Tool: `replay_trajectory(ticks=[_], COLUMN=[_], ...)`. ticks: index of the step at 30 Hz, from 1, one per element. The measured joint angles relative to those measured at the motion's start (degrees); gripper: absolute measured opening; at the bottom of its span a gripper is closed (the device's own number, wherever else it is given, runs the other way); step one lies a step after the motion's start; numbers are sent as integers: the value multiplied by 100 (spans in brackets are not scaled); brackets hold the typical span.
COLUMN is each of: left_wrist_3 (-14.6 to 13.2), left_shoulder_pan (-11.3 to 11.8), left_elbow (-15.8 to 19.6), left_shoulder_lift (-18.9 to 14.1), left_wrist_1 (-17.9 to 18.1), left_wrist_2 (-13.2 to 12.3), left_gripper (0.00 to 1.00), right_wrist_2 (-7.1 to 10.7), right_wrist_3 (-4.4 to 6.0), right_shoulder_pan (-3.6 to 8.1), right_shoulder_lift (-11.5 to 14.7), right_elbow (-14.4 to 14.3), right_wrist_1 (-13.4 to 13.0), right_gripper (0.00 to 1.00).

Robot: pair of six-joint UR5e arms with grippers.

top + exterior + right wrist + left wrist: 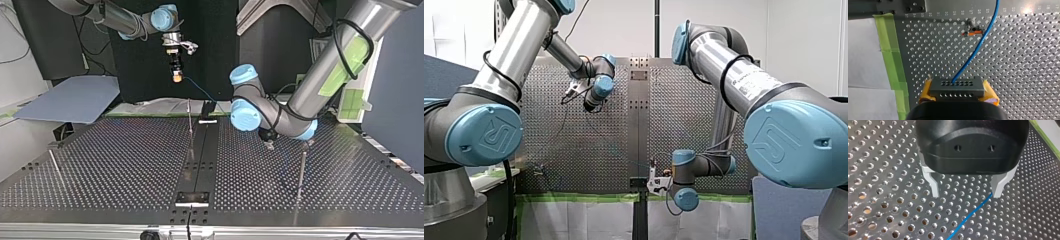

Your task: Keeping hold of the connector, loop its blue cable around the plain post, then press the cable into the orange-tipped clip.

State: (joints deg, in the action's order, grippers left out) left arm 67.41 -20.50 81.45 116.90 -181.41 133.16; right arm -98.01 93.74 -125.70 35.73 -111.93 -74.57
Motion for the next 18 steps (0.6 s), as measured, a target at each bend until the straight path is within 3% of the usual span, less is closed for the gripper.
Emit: replay_trajectory(ticks=[9, 18], left_wrist_3=[-4, 8], left_shoulder_pan=[-33, 87], left_elbow=[8, -18], left_shoulder_lift=[242, 382], left_wrist_1=[38, 204], left_wrist_2=[-3, 66], left_gripper=[100, 100], right_wrist_2=[0, 3], right_wrist_3=[4, 14], right_shoulder_pan=[-18, -19], right_shoulder_lift=[1, 1], right_elbow=[0, 1], right_wrist_1=[-10, -55], right_gripper=[0, 0])
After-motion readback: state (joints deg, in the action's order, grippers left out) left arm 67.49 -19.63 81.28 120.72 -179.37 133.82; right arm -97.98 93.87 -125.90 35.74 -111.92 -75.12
